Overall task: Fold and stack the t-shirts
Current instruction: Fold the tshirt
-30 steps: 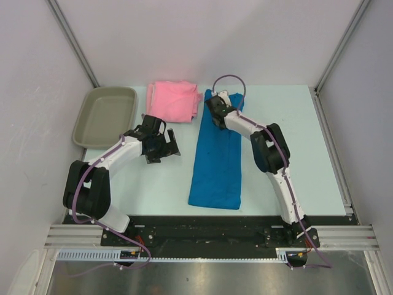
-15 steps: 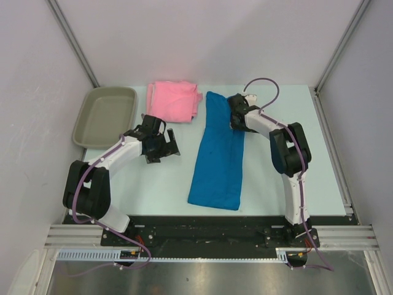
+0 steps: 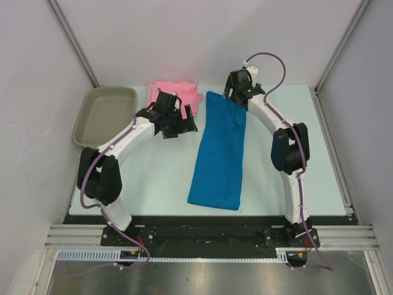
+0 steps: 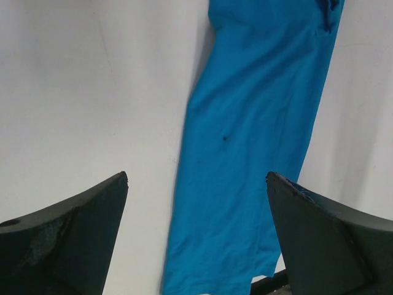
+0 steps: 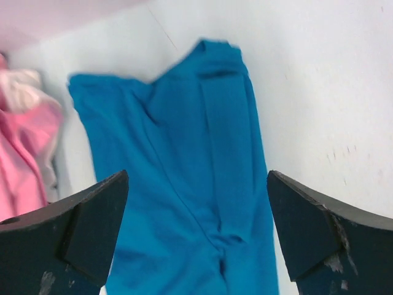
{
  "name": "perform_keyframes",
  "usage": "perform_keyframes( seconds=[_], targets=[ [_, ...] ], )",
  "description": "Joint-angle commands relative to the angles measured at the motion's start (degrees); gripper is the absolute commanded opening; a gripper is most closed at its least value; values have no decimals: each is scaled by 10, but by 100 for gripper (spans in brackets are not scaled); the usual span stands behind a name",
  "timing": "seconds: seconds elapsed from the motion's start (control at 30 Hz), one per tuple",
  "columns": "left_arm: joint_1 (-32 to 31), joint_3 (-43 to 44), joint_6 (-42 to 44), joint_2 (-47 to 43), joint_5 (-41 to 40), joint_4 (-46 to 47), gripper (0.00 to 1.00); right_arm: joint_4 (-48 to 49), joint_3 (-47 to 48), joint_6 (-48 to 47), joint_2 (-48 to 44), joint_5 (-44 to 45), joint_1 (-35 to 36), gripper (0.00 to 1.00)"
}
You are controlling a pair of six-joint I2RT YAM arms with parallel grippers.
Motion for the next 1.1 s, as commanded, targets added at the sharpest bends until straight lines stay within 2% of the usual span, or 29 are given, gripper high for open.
perform_keyframes(
  seconds=[0.0,0.1,0.33,0.57,0.7,0.77,0.8,0.9,1.07],
  targets=[
    [-4,39,4,38,18,0,100,-10,79,5,65,-50,-18,100],
    [-4,62,0,70,31,3,100,-27,140,11,113,-55,-19,97],
    [-7,98,-2,135,89,48,100,-45,221,9,185,-50,-26,77],
    [-9,103,-6,147,87,48,100,-37,220,0,202,-54,-28,54],
    [-9,99,-7,146,86,46,100,-39,210,-3,199,-44,-31,34],
    [-9,98,-7,147,86,46,100,-37,196,-8,190,-32,-33,33],
    [-9,98,-7,148,85,45,100,-35,190,-10,188,-29,-32,27],
    [-9,98,-9,147,86,45,100,-34,175,-15,179,-19,-36,19],
    [-9,98,-8,145,81,42,100,-38,166,-16,177,-12,-39,8]
  ],
)
